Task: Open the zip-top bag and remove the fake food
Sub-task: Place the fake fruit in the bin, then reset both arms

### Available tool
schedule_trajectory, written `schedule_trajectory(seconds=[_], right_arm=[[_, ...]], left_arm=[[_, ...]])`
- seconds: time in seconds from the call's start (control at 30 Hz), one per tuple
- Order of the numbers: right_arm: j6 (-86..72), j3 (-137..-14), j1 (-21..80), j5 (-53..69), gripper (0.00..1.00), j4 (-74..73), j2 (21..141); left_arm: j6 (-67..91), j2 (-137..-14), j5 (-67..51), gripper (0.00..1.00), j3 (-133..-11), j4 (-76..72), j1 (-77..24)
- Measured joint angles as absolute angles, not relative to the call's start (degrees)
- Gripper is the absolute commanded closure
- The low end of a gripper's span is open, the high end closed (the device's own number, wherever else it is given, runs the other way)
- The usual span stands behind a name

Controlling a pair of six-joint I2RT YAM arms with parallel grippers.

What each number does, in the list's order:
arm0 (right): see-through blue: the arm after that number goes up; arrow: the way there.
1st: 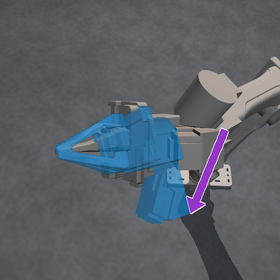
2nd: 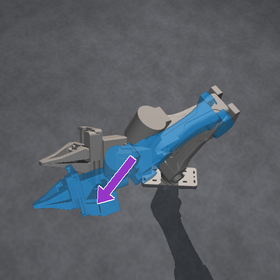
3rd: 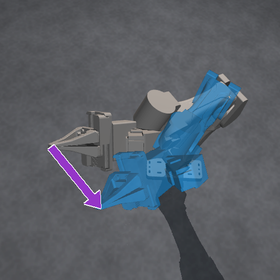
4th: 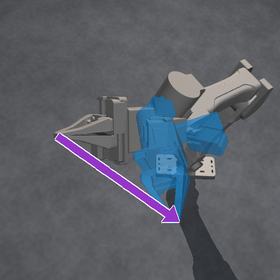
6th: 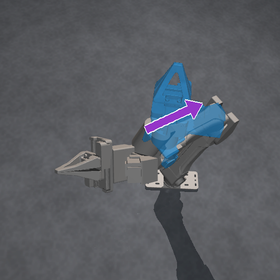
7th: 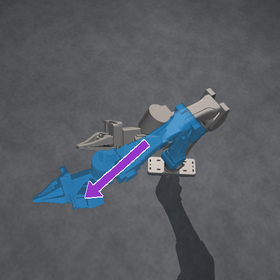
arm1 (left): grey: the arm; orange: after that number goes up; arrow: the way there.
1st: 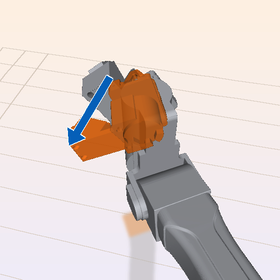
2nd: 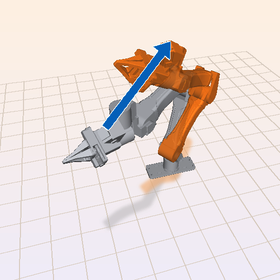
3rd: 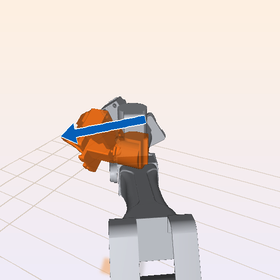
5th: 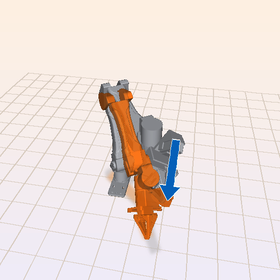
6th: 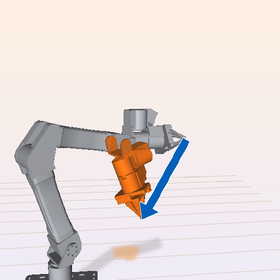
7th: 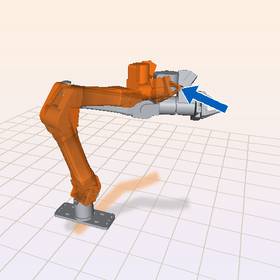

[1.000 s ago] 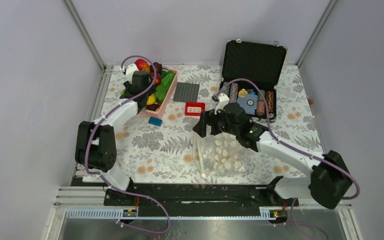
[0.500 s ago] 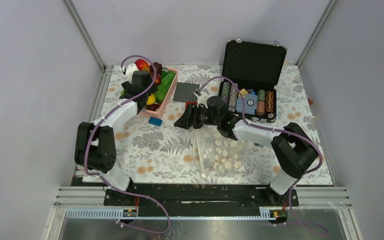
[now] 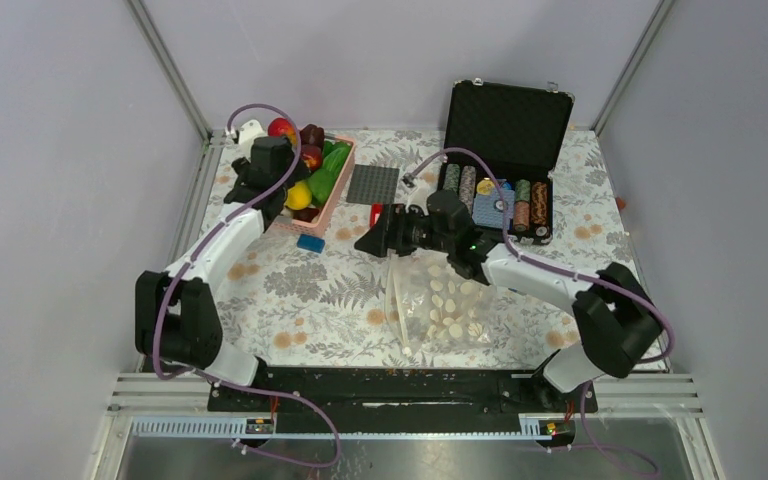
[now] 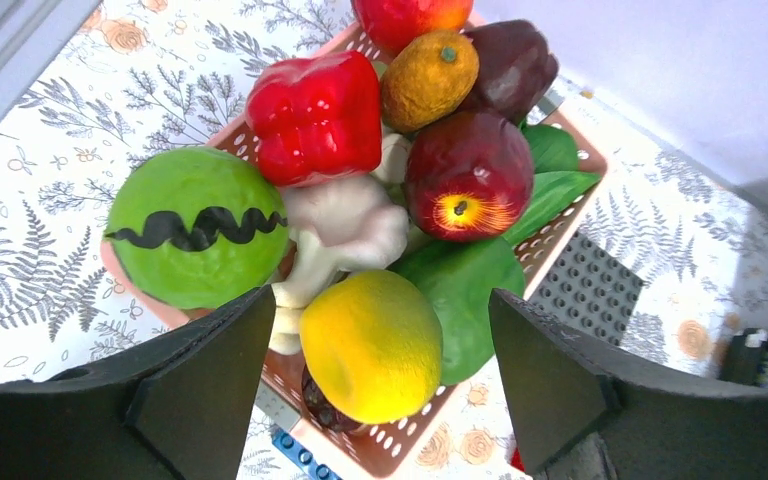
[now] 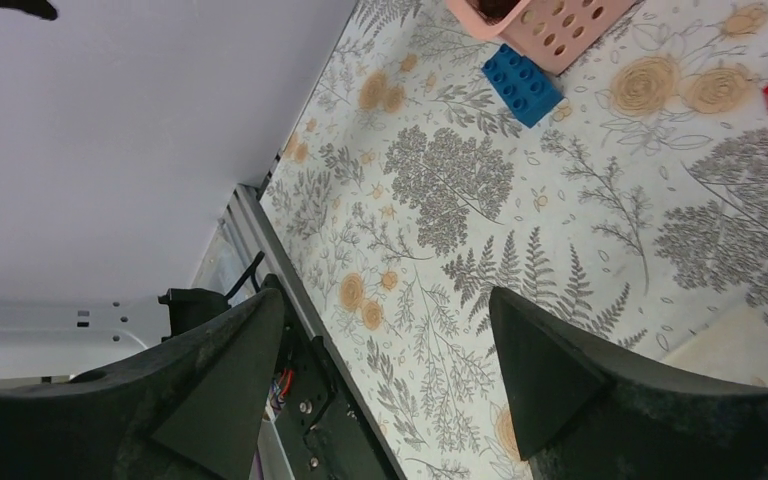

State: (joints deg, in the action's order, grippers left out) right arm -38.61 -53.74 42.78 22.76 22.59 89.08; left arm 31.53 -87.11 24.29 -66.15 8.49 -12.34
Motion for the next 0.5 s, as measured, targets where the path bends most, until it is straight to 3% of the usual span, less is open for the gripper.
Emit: schedule_trajectory(seconds=[0.27, 0.4, 0.5], right_arm=[[-34.9, -52.2, 41.1, 12.8, 0.01, 6.6, 72.8], [-32.8, -52.1, 40.4, 6.3, 0.0, -5.6, 60.4], [-32.2, -51.9, 39.8, 1.9, 0.0, -15.0, 51.8]], left_arm=[[35.9, -75.4, 22.2, 0.17, -66.5, 17.6, -14.7], [38.1, -69.9, 19.6, 0.15, -66.2, 22.8, -19.5], [38.5, -66.5, 19.0, 0.03, -65.2, 28.4, -23.7]])
